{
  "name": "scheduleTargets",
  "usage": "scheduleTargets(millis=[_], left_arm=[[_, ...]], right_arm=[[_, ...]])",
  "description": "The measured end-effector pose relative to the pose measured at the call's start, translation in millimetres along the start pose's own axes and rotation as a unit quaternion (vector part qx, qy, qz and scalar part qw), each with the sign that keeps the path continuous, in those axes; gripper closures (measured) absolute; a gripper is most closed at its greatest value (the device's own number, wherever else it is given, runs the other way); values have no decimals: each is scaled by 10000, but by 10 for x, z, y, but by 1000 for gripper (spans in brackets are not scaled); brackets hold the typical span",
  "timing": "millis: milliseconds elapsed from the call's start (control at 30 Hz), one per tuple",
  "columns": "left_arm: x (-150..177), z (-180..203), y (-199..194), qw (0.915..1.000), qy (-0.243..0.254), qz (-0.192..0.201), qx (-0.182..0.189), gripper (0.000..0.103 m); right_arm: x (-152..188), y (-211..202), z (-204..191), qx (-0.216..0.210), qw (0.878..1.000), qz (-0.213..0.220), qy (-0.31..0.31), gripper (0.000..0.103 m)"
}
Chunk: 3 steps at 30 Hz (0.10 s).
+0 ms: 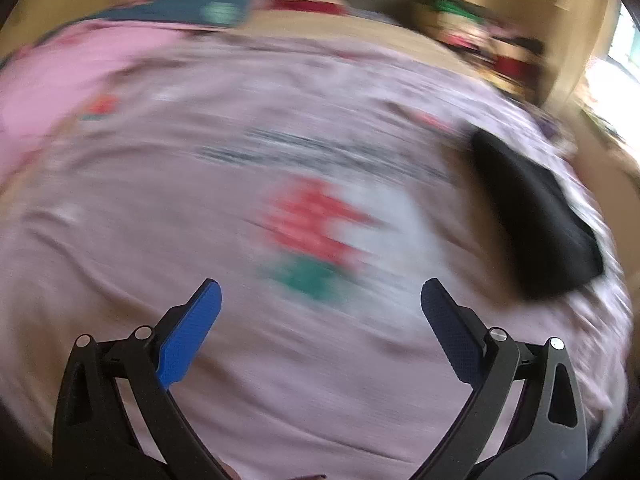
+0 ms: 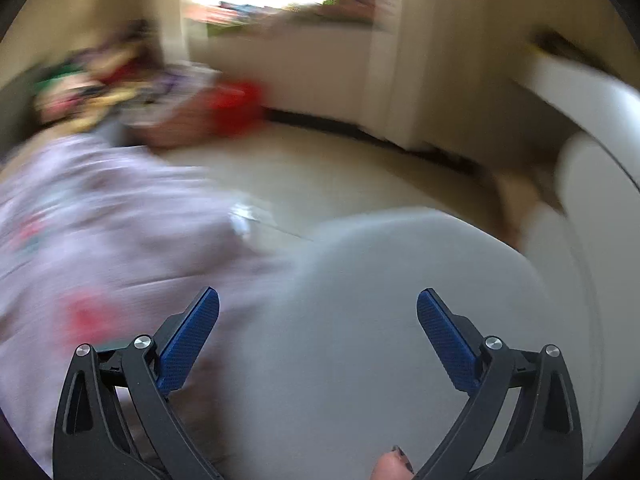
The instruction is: Fold small clothes
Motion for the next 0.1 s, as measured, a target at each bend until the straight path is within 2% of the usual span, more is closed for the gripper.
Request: scheduleTargets(millis=[33, 100], left_arm=[[-144, -392, 37, 9986, -234, 79, -467, 9], [-345, -1005, 97, 9916, -606, 166, -1130, 9]], right_arm=[[-47, 206, 186, 229, 9992, -213, 243, 4], [-127, 591, 543, 614, 9939, -524, 747, 4]])
Point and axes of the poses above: each gripper's, at about its wrist camera, not at the fingertips, and y roughly the way its jaws point, z to its right, x to its underside, the point moved 2 cm from there along y, roughly the way its jaws point, and after that the axes turned 7 degrees about x, right-handed, at the moved point
